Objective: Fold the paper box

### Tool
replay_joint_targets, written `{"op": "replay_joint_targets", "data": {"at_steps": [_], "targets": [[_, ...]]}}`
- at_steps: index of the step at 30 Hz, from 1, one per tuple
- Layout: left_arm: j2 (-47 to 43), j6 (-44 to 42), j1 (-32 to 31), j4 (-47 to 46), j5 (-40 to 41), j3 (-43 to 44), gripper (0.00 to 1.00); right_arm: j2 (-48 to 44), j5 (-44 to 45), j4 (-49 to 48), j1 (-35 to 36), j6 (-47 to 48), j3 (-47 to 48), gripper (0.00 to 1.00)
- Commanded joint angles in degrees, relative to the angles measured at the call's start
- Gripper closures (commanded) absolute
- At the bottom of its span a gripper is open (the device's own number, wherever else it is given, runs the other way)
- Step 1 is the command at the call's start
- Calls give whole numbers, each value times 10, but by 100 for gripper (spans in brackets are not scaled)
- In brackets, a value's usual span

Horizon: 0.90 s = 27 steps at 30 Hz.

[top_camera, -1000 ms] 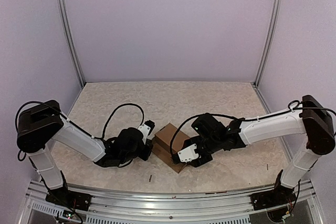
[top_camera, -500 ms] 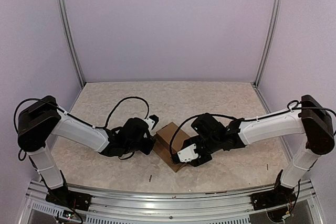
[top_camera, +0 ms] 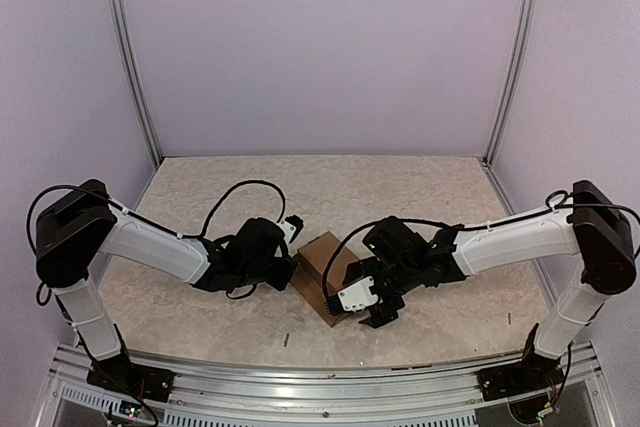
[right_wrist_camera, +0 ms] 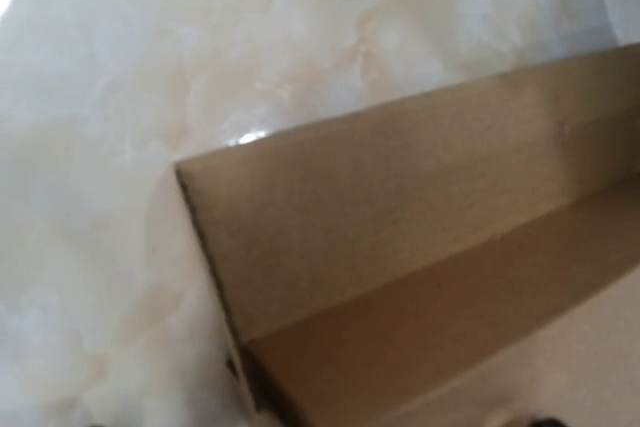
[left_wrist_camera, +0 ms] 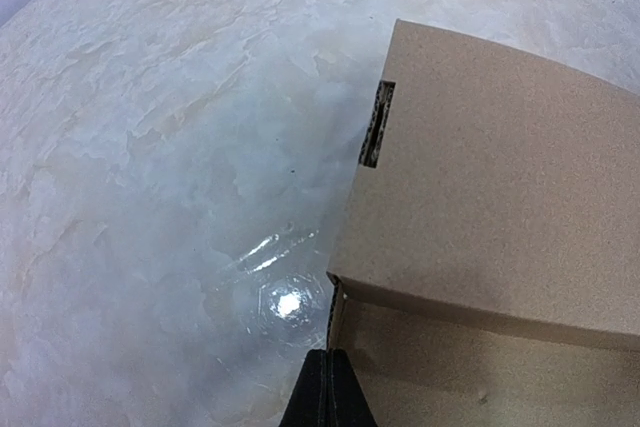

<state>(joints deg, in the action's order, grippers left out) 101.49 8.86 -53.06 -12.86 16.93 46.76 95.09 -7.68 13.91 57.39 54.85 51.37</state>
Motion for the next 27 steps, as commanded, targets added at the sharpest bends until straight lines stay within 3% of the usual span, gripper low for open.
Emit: {"op": "replay_joint_targets", "data": {"at_steps": [1,4,6,27], "targets": [[12,-3,-6,-17,-42,11,100,45,-24,100,8,-28,-25,10],[12,-5,-3,-15,-45,14,100,39,-24,99,8,-35,-22,8],[13,-5,0,-14,-48,13,100,29,-23,97,8,-40,-22,1],[23,-1,13,-4,-64,18,100,-30,-5,106,7,-74,3,0]]}}
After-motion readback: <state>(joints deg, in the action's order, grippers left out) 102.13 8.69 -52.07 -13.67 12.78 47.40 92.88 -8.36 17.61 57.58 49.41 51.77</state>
